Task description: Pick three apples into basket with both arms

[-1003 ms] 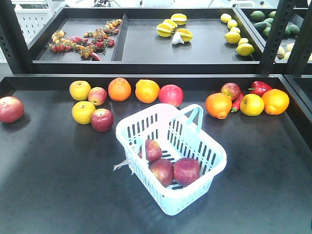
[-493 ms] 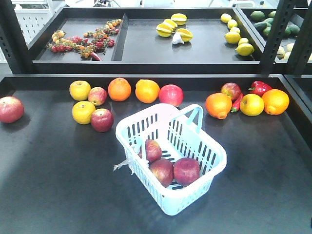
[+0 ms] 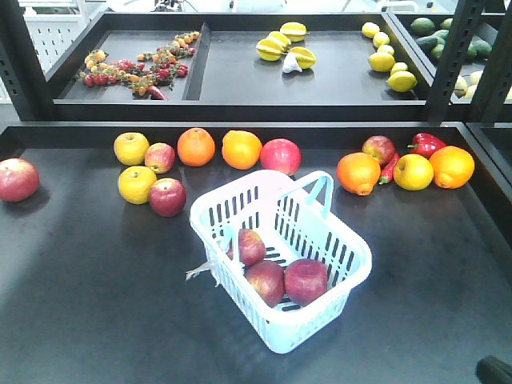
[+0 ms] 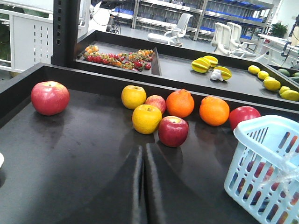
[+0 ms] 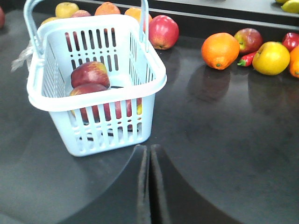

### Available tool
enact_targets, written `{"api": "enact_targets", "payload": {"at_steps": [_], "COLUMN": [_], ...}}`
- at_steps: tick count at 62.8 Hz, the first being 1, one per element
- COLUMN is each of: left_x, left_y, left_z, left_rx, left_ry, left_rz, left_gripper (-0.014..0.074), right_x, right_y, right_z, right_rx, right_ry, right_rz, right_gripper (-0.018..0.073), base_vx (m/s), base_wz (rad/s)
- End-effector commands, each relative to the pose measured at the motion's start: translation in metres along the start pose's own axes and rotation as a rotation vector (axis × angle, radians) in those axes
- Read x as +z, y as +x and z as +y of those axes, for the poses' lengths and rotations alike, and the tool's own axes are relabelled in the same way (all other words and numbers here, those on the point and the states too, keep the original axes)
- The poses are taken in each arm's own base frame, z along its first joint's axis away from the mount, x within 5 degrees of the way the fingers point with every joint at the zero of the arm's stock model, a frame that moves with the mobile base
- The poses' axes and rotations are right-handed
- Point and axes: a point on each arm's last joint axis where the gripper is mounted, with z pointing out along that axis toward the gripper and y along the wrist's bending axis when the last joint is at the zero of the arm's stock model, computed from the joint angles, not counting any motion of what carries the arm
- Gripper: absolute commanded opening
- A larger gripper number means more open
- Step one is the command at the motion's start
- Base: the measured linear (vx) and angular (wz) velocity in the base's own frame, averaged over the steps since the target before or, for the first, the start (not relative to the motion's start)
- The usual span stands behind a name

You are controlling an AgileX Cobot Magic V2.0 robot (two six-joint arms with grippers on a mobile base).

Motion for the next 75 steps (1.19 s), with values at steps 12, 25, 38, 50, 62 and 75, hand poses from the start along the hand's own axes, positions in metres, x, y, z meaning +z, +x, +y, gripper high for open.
{"api": "enact_targets", "payload": {"at_steps": [12,25,38,50,62,75], "left_x": [0.0,0.0,0.0,0.0,0.0,0.0], "left_y": [0.0,0.0,0.0,0.0,0.0,0.0], "left_z": [0.0,0.0,0.0,0.0,0.0,0.0], "left_rx": [0.003,0.003,0.003,0.003,0.003,0.003], "left_ry": [0.01,0.01,0.01,0.01,0.01,0.01], "left_rz": [-0.068,-0.068,-0.068,-0.068,-0.068,-0.068], "left_gripper": [-0.0007,-0.0007,-0.0007,-0.0007,-0.0007,-0.0007], "right_x": [0.004,-0.001,-0.004,-0.004,-0.004,-0.004], "right_y": [0.007,0.004,-0.002,-0.002,-0.002,-0.002], "right_z": [-0.006,-0.015,-0.017,-0.019,-0.019,-0.019], "right_rx": [0.062,0.085,0.068,0.053,0.052,0.052], "right_ry": [0.081,0.235,0.275,0.318,0.318,0.318], "right_rz": [-0.248,-0.324,-0.388,-0.388,-0.388,-0.388], "right_gripper": [-0.0001,-0.0001,-0.0001,-0.0001,-0.0001,-0.0001], "base_vx": [0.0,0.0,0.0,0.0,0.0,0.0], "base_wz": [0.0,0.0,0.0,0.0,0.0,0.0]}}
